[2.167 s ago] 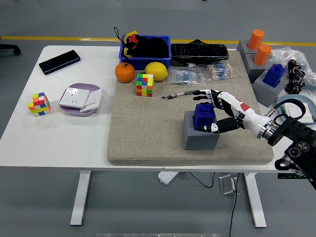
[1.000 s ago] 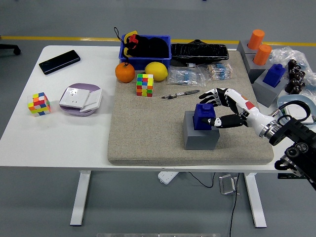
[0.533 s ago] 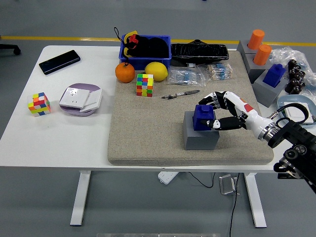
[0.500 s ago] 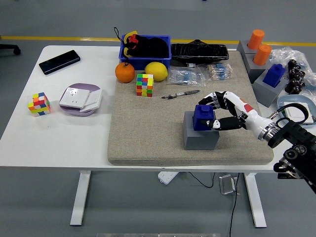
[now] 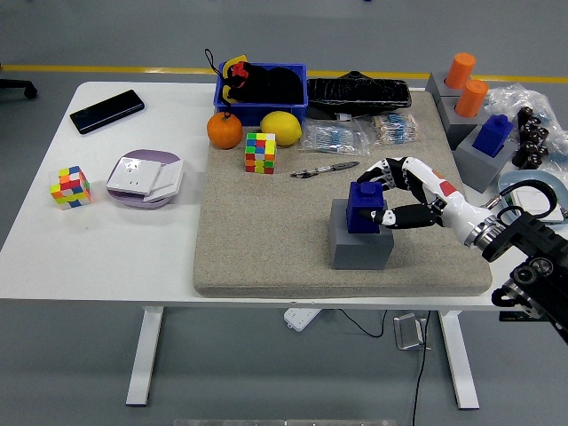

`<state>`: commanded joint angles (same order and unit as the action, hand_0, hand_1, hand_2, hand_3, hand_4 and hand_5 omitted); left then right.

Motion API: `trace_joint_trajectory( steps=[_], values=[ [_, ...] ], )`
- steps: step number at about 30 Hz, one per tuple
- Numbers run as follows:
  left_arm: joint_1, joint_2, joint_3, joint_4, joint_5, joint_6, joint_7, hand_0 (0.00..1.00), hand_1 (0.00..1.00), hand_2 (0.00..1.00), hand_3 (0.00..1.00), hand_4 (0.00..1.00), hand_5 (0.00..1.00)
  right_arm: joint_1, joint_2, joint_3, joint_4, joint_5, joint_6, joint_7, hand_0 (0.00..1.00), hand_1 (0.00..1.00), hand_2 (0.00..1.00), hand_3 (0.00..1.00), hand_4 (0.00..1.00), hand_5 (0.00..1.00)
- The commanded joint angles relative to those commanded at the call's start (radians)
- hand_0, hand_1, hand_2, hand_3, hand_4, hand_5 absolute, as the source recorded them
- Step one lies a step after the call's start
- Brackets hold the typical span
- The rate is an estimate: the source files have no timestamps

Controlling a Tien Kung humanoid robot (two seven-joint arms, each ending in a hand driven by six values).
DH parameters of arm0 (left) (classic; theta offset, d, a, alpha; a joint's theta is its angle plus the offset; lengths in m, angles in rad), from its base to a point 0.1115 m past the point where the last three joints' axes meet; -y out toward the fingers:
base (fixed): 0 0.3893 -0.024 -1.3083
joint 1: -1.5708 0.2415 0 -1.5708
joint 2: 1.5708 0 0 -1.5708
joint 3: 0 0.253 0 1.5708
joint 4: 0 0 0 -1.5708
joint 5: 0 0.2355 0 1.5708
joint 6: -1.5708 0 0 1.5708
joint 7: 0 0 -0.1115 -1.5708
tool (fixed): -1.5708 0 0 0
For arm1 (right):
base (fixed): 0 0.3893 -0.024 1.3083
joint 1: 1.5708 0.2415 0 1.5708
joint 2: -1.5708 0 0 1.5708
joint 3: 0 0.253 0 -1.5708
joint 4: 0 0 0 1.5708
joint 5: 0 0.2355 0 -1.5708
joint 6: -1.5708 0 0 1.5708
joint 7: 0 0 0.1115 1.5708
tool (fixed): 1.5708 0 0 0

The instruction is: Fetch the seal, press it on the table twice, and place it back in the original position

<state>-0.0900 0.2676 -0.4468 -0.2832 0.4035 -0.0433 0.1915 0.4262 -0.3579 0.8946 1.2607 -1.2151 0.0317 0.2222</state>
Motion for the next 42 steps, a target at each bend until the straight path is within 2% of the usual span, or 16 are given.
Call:
trace_joint_trajectory(
  steps=[7,13,21,32,42],
  values=[
    [-0.002,0.001,0.004,0.002,-0.003,-0.001,0.001,0.734,0.695,0.688,0.745,0.67,0.307,0.012,-0.015,0.04,0.032,-0.003,0.004,-0.002,0.542,0.436,0.446,0.526,0.773,0.002],
    [-0.007,0.001,0.0,-0.001,0.001,0.0,0.0,0.734,0.694,0.688,0.745,0.67,0.307,0.029,-0.02,0.101,0.022,-0.009,-0.003,0.003,0.542,0.437,0.447,0.527,0.769,0.002],
    [-0.001,-0.002,0.008,0.001,-0.005,-0.001,0.001,0.734,0.695,0.688,0.745,0.67,0.307,0.04,-0.016,0.126,-0.078,0.002,-0.028,0.026,0.541,0.433,0.445,0.522,0.757,0.002],
    [-0.005,-0.001,0.005,-0.001,0.0,0.0,0.0,0.734,0.696,0.687,0.744,0.67,0.307,0.017,0.013,0.073,-0.212,0.03,-0.058,0.067,0.532,0.423,0.441,0.513,0.75,0.002],
    [0.004,0.0,0.008,-0.001,0.001,-0.001,0.0,0.734,0.695,0.688,0.745,0.67,0.307,-0.02,0.034,0.032,-0.303,0.054,-0.079,0.112,0.526,0.42,0.438,0.508,0.747,0.002]
  ],
)
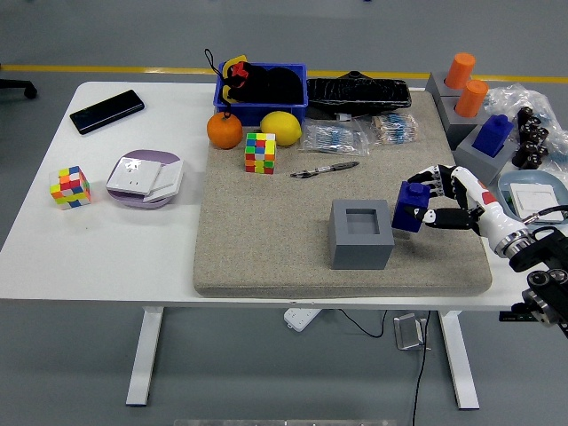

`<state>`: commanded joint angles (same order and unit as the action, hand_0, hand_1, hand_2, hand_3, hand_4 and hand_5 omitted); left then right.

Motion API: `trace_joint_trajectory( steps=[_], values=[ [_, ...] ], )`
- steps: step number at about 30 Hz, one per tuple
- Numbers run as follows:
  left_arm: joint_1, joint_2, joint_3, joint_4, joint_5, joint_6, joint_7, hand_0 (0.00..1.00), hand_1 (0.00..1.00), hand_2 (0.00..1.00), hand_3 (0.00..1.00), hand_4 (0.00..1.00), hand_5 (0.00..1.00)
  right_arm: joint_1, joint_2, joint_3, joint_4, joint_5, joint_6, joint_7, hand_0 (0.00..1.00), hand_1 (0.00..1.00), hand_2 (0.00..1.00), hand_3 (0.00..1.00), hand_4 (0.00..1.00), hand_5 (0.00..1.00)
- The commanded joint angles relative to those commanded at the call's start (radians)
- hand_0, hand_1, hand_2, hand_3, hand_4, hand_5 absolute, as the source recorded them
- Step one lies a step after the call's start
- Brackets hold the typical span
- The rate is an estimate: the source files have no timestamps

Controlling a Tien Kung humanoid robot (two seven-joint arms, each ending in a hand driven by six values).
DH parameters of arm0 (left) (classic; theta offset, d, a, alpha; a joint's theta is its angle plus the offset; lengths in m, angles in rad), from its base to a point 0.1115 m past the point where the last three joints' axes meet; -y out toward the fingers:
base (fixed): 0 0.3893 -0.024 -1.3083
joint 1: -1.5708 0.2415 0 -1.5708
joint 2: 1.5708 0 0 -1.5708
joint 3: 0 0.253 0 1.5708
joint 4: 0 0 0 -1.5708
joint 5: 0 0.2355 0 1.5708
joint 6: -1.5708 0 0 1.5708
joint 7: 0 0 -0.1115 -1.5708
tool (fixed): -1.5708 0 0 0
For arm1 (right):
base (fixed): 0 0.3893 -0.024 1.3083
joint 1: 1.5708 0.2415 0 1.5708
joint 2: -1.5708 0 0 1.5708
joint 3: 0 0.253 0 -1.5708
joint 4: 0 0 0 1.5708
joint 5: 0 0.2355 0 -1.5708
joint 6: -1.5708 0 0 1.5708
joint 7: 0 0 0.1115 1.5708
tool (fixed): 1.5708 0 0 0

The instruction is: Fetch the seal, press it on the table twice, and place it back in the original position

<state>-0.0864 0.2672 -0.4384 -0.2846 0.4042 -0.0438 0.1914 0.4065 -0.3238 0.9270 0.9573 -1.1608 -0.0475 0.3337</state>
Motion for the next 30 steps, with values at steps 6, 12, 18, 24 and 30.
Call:
trace_joint_trajectory(
  steps=[6,12,18,24,30],
  values=[
    [0.0,0.001,0.002,0.001,-0.002,0.0,0.0,0.734,0.696,0.688,0.745,0.67,0.307,-0.009,0.005,-0.009,-0.023,0.004,-0.01,0.019,0.525,0.418,0.436,0.505,0.744,0.002],
    [0.0,0.001,-0.002,0.0,0.001,-0.001,0.0,0.735,0.696,0.688,0.745,0.67,0.307,-0.013,0.004,-0.006,-0.039,-0.001,-0.014,0.029,0.523,0.418,0.435,0.5,0.743,0.002],
    [0.001,-0.001,-0.005,0.0,0.002,0.0,-0.001,0.736,0.696,0.688,0.745,0.67,0.307,-0.021,0.0,-0.005,-0.037,-0.007,-0.011,0.033,0.523,0.418,0.434,0.498,0.742,0.002],
    [0.0,-0.002,-0.006,0.0,0.002,-0.001,-0.001,0.737,0.696,0.687,0.744,0.67,0.307,-0.023,-0.005,-0.008,-0.036,-0.008,-0.009,0.038,0.524,0.418,0.435,0.499,0.74,0.002],
    [-0.001,-0.001,-0.006,0.0,0.002,-0.001,-0.001,0.736,0.696,0.688,0.744,0.67,0.307,-0.028,-0.013,-0.018,-0.034,-0.005,-0.011,0.041,0.524,0.418,0.435,0.497,0.738,0.002]
  ],
)
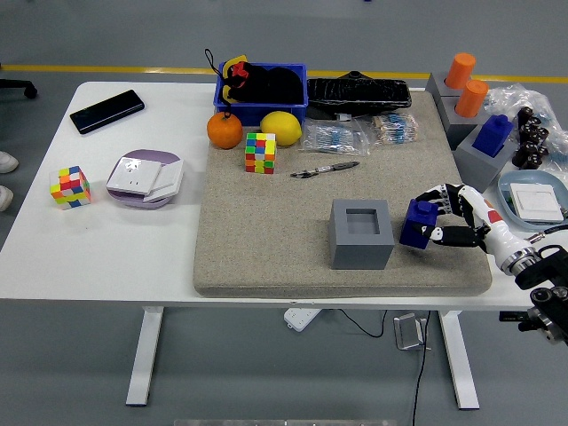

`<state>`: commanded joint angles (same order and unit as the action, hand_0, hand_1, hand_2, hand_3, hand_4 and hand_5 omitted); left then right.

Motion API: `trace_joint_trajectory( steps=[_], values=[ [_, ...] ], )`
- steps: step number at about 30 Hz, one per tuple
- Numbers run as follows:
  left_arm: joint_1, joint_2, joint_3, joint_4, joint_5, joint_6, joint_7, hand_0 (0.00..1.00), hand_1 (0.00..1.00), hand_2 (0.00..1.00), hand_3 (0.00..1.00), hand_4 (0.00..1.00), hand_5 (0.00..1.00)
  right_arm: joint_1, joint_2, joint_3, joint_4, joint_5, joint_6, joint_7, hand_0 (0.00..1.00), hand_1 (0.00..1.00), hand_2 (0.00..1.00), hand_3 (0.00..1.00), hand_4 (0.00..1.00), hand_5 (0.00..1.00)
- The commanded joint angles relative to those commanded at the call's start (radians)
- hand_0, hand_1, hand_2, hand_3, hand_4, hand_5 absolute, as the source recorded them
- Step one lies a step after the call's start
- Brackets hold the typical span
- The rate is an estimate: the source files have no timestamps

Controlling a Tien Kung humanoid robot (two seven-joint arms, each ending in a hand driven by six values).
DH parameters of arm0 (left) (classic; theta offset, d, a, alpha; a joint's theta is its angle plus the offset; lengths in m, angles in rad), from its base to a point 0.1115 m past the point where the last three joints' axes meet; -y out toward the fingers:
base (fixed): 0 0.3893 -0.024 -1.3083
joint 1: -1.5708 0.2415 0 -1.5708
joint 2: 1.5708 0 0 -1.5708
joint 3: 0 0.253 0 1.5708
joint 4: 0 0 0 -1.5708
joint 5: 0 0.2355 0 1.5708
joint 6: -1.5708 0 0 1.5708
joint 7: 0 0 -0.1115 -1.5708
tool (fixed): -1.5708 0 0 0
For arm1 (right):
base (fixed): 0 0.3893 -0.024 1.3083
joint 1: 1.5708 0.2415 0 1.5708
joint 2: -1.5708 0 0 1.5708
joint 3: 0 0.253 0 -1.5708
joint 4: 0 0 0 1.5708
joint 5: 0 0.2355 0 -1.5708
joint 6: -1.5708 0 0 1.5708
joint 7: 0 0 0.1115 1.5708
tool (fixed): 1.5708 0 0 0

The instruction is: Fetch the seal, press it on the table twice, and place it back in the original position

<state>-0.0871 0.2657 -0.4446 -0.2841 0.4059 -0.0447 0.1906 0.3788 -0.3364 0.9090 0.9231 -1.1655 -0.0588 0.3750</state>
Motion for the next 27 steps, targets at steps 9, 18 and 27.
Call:
trace_joint_trajectory(
  steps=[9,18,27],
  values=[
    [0.001,-0.002,-0.003,0.0,0.0,0.0,0.0,0.735,0.696,0.687,0.744,0.67,0.307,-0.008,-0.013,0.017,0.087,-0.002,0.002,-0.009,0.522,0.417,0.433,0.494,0.738,0.002],
    [0.0,-0.001,-0.006,0.0,0.0,0.0,0.0,0.736,0.696,0.687,0.744,0.67,0.307,-0.002,-0.036,0.066,0.244,-0.019,0.006,-0.03,0.524,0.417,0.432,0.494,0.737,0.002],
    [-0.003,-0.003,-0.013,-0.001,0.002,0.0,-0.001,0.738,0.696,0.688,0.744,0.67,0.307,0.013,-0.039,0.069,0.35,-0.001,0.006,-0.048,0.525,0.418,0.433,0.494,0.737,0.002]
  ],
)
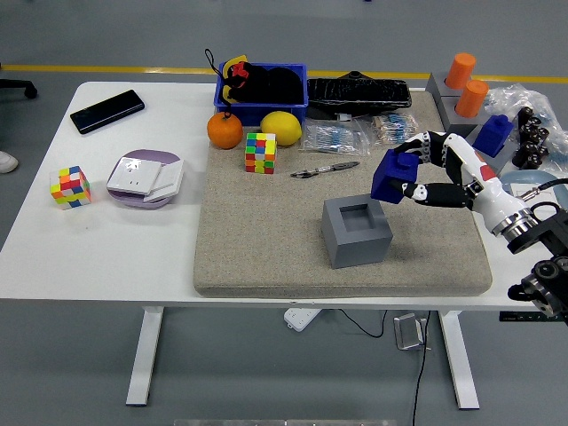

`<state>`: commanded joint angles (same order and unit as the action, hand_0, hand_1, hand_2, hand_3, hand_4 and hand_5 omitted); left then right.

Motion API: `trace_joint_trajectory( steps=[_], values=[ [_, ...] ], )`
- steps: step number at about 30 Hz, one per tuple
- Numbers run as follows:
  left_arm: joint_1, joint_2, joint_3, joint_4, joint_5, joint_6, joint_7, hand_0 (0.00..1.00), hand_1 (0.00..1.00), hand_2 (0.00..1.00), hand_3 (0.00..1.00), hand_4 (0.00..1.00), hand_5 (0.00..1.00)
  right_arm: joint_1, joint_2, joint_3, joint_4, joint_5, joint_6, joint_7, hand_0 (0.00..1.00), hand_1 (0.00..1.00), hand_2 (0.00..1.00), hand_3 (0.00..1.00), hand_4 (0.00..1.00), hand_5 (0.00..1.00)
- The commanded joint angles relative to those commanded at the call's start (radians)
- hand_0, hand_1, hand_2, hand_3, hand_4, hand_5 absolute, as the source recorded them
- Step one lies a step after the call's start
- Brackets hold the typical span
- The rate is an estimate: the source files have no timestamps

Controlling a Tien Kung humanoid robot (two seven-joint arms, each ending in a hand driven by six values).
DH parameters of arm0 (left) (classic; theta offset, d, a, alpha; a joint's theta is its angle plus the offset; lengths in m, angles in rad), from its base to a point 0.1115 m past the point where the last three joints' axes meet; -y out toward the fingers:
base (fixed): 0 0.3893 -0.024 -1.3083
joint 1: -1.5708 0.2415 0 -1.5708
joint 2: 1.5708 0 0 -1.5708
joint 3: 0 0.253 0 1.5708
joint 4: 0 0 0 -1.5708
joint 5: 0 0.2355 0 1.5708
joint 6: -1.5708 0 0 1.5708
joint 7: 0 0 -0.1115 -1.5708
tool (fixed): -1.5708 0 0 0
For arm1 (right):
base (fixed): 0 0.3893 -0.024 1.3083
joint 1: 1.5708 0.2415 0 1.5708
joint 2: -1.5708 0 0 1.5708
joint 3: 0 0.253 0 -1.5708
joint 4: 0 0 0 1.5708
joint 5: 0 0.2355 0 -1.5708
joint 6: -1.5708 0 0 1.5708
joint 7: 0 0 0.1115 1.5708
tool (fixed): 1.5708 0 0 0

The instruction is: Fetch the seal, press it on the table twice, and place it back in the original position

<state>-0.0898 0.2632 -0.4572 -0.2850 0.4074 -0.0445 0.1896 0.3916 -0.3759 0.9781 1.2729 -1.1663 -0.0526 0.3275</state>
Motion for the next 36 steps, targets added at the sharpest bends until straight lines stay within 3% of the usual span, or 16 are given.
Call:
trace_joint_trajectory(
  steps=[5,11,26,36],
  values=[
    [0.003,0.001,0.003,0.002,-0.003,0.0,0.001,0.738,0.695,0.688,0.744,0.67,0.307,-0.009,-0.004,-0.021,0.056,0.003,0.003,-0.011,0.526,0.419,0.434,0.494,0.737,0.002],
    [0.002,0.002,0.005,0.002,-0.003,0.0,0.001,0.738,0.696,0.688,0.744,0.67,0.307,-0.014,0.001,-0.055,0.072,0.012,0.005,-0.017,0.524,0.417,0.434,0.495,0.739,0.002],
    [-0.001,0.006,0.016,0.0,-0.004,0.0,0.001,0.739,0.695,0.688,0.744,0.67,0.307,0.044,0.038,-0.159,-0.072,0.068,0.005,0.013,0.524,0.417,0.434,0.494,0.736,0.002],
    [-0.003,0.009,0.022,0.001,-0.005,0.0,0.001,0.739,0.696,0.688,0.744,0.67,0.307,0.091,0.009,-0.212,-0.096,0.094,0.038,0.013,0.52,0.416,0.434,0.496,0.738,0.002]
  ],
)
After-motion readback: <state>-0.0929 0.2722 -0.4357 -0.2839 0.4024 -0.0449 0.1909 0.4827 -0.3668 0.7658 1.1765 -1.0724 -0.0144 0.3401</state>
